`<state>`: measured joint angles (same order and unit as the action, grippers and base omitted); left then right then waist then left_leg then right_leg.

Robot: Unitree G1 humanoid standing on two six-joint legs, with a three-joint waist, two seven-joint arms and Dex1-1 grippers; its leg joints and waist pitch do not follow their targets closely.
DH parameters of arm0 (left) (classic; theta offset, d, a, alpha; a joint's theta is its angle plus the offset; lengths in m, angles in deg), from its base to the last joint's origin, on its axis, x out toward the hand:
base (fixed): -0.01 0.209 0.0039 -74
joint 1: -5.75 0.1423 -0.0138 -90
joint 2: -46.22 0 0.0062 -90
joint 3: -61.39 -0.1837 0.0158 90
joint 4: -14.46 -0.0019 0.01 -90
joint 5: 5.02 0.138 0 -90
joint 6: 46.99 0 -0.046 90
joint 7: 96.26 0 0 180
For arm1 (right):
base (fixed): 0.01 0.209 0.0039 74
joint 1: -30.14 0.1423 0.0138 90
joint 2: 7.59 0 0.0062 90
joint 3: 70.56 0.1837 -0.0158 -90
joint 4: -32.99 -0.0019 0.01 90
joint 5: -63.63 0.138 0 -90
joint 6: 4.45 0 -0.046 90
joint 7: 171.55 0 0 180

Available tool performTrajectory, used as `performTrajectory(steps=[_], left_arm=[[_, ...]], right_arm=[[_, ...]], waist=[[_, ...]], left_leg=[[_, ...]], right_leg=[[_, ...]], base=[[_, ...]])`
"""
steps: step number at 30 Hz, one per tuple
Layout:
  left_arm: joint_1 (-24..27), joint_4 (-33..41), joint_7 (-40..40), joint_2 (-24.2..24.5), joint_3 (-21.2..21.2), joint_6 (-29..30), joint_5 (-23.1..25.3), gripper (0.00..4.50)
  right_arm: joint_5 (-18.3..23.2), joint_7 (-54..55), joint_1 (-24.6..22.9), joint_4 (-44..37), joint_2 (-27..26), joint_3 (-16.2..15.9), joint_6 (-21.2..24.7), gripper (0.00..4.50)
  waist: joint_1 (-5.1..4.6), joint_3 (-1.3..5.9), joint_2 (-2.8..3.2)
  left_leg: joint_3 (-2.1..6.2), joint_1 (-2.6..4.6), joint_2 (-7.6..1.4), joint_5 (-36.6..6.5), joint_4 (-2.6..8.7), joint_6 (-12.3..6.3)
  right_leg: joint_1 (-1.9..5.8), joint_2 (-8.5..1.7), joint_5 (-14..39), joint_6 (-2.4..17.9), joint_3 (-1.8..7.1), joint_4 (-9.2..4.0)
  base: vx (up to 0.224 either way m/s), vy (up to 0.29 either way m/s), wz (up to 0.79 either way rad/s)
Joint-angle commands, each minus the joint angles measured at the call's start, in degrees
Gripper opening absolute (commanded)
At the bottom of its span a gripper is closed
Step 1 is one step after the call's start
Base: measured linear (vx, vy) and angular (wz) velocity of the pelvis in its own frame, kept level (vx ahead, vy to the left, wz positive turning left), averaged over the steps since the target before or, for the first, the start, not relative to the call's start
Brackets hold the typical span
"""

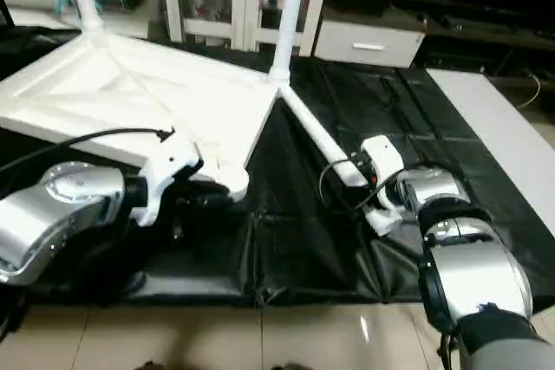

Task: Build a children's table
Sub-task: Pick table leg

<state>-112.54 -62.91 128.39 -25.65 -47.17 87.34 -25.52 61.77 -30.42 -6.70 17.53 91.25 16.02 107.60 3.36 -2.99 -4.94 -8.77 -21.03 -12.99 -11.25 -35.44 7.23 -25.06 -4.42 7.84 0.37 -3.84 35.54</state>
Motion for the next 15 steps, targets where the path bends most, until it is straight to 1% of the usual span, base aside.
performTrajectory(steps=[1,2,4,5,6,7,8,9,10,11,12,13,14,15], left_arm=[[-1.17,-0.98,-2.04,-1.48,1.96,-1.85,0.53,0.99],[-1.3,-1.32,-2.49,-1.86,2.65,-1.92,0.33,0.99],[-1.39,-1.62,-3.02,-2.35,3.87,-2.28,-0.09,0.99],[-1.17,-1.54,-3.51,-2.83,5.16,-2.02,-0.64,0.99],[-1.17,-1.54,-3.51,-2.83,5.16,-2.02,-0.64,0.99],[-0.97,-1.56,-4.17,-3.66,6.57,-1.94,-1.08,0.99],[-1.07,-2.02,-5.85,-5.09,8.52,-1.46,-1.76,0.99],[-1.09,-2.06,-5.97,-5.19,8.65,-1.43,-1.81,0.99],[-1.23,-2.42,-6.95,-6.01,9.6,-1.11,-2.18,0.99],[-1.89,-3.59,-9.77,-8.41,12.13,0.32,-3.27,0.99],[-2.66,-4.71,-12.06,-10.29,13.87,1.61,-3.94,0.99],[-3.73,-6.18,-15.02,-12.54,15.89,3.01,-4.53,1.16],[-4.66,-7.42,-17.28,-14.47,17.52,3.86,-5.19,1.26],[-5.38,-8.26,-18.7,-16.05,18.67,4.3,-5.95,1.33]], right_arm=[[1.62,1.16,1.11,0.08,0.58,2.55,-0.26,1.86],[2.17,1.08,1.35,-0.17,0.76,3.19,-0.1,1.86],[3.16,0.3,1.7,-0.86,1.16,4.12,0.06,1.86],[4.15,-0.78,1.86,-1.73,1.56,4.91,0.64,1.86],[4.15,-0.78,1.86,-1.73,1.56,4.91,0.64,1.86],[4.87,-2.73,1.6,-3.23,2.0,5.24,1.02,1.86],[6.14,-6.32,0.77,-6.28,2.59,5.6,2.13,1.86],[6.23,-6.57,0.71,-6.52,2.63,5.62,2.22,1.86],[6.83,-8.13,0.14,-8.24,2.86,5.79,3.0,1.86],[8.2,-11.68,-1.67,-13.02,3.38,6.05,4.8,1.86],[9.03,-13.3,-3.28,-16.73,3.76,6.03,6.18,1.86],[10.24,-14.32,-5.31,-21.37,4.11,6.19,8.04,1.86],[11.71,-15.09,-7.39,-26.09,4.34,6.48,9.74,1.86],[13.38,-15.64,-9.29,-30.49,4.47,6.95,11.52,1.86]], waist=[[-0.1,3.72,0.28],[-0.11,3.75,0.0],[-0.04,3.78,-0.01],[-0.1,3.81,-0.28],[-0.1,3.81,-0.28],[-0.13,3.77,-0.2],[-0.09,3.85,-0.27],[-0.14,3.81,-0.3],[-0.12,3.85,-0.33],[-0.15,3.81,-0.44],[0.11,3.89,-0.53],[0.13,3.83,-0.52],[0.51,3.92,-0.49],[0.68,3.99,-0.64]], left_leg=[[-1.26,-0.2,0.45,-13.53,4.15,2.16],[-1.28,-0.27,0.49,-13.32,4.1,2.06],[-1.25,-0.33,0.53,-13.1,4.03,1.83],[-1.28,-0.51,0.59,-12.55,3.95,1.59],[-1.28,-0.51,0.59,-12.55,3.95,1.59],[-1.26,-0.51,0.51,-12.18,3.98,1.5],[-1.31,-0.54,0.5,-11.8,3.88,1.18],[-1.33,-0.66,0.53,-11.54,3.9,0.99],[-1.31,-0.65,0.46,-11.31,3.87,0.85],[-1.42,-0.65,0.54,-11.26,3.82,0.38],[-1.39,-0.57,0.45,-10.21,3.74,0.01],[-1.41,-0.66,0.5,-9.94,3.84,-0.17],[-1.54,-0.27,0.5,-9.29,3.64,-0.53],[-1.43,-0.44,0.59,-8.55,3.76,-0.84]], right_leg=[[3.53,-2.34,20.77,10.27,1.59,-3.72],[3.56,-2.31,21.01,10.07,1.54,-3.73],[3.47,-2.33,21.79,9.54,1.54,-3.72],[3.55,-2.28,22.07,9.17,1.5,-3.67],[3.55,-2.28,22.07,9.17,1.5,-3.67],[3.44,-2.3,21.79,9.21,1.51,-3.65],[3.48,-2.23,21.04,9.39,1.51,-3.63],[3.61,-2.1,20.35,9.45,1.54,-3.55],[3.55,-2.14,19.99,9.56,1.56,-3.51],[3.61,-2.01,19.63,9.64,1.57,-3.61],[3.66,-2.07,18.48,9.64,1.64,-3.51],[3.72,-1.93,18.34,9.64,1.62,-3.54],[3.61,-1.87,17.18,9.5,1.74,-3.63],[3.88,-1.89,17.23,9.27,1.65,-3.67]], base=[[0.0,0.0,0.0],[0.0,0.0,0.0],[0.0,0.0,0.0],[0.0,0.0,0.0],[0.0,0.0,0.0],[0.0,0.0,0.0],[0.0,0.0,0.0],[0.0,0.0,0.0],[0.0,0.0,0.0],[0.0,0.0,0.0],[0.0,0.0,0.0],[0.0,0.0,0.0],[0.0,0.0,0.0],[0.0,0.0,0.0]])
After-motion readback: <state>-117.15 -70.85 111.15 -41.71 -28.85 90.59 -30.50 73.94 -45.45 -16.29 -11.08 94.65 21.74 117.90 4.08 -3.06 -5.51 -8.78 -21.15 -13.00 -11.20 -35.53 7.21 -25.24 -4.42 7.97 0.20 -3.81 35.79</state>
